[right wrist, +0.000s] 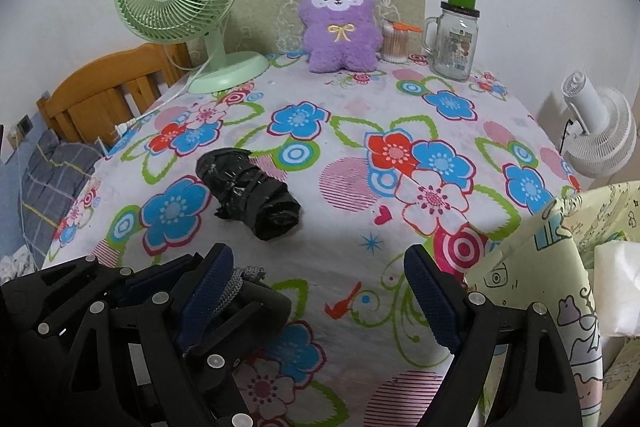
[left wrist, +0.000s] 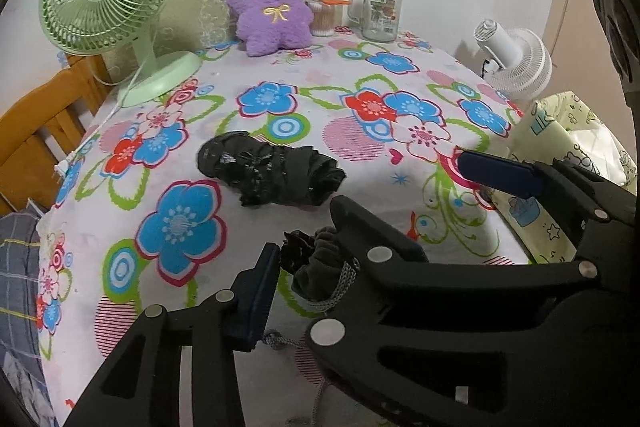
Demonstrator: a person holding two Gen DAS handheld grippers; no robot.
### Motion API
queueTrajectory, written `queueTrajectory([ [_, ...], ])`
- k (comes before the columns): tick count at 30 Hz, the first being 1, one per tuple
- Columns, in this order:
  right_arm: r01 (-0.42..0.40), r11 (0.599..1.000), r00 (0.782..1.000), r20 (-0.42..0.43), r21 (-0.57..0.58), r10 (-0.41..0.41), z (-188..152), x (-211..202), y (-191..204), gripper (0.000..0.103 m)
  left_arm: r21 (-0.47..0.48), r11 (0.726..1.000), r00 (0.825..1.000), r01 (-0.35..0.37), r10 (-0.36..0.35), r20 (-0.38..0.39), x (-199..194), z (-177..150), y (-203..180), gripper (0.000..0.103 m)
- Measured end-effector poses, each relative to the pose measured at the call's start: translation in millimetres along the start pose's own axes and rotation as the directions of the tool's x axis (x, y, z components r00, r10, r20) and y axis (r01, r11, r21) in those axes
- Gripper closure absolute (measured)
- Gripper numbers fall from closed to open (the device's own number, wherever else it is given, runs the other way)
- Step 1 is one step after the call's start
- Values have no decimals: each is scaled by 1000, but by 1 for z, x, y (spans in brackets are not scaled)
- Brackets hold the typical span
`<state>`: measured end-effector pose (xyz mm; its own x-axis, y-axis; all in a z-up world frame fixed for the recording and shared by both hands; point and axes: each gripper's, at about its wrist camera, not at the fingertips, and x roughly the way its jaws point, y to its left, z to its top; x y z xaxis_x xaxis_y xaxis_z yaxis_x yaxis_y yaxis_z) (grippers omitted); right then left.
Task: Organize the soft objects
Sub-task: 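Grasp the grey sock with left tool while right tool grasps black wrapped item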
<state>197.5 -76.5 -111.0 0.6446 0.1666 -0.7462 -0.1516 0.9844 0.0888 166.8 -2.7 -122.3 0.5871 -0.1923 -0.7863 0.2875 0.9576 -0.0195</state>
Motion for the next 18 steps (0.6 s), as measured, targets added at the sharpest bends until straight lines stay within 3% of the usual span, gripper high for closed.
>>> queueTrajectory([
  [9, -17, 1000, 1000, 18, -21, 17, 14, 4, 18, 13, -23, 996, 997, -81, 81, 3, -2, 7, 24, 57],
  [18, -31, 995, 999, 20, -91, 32, 30, 24, 35, 13, -69, 991, 993, -117, 115, -22, 12, 14, 46, 57],
])
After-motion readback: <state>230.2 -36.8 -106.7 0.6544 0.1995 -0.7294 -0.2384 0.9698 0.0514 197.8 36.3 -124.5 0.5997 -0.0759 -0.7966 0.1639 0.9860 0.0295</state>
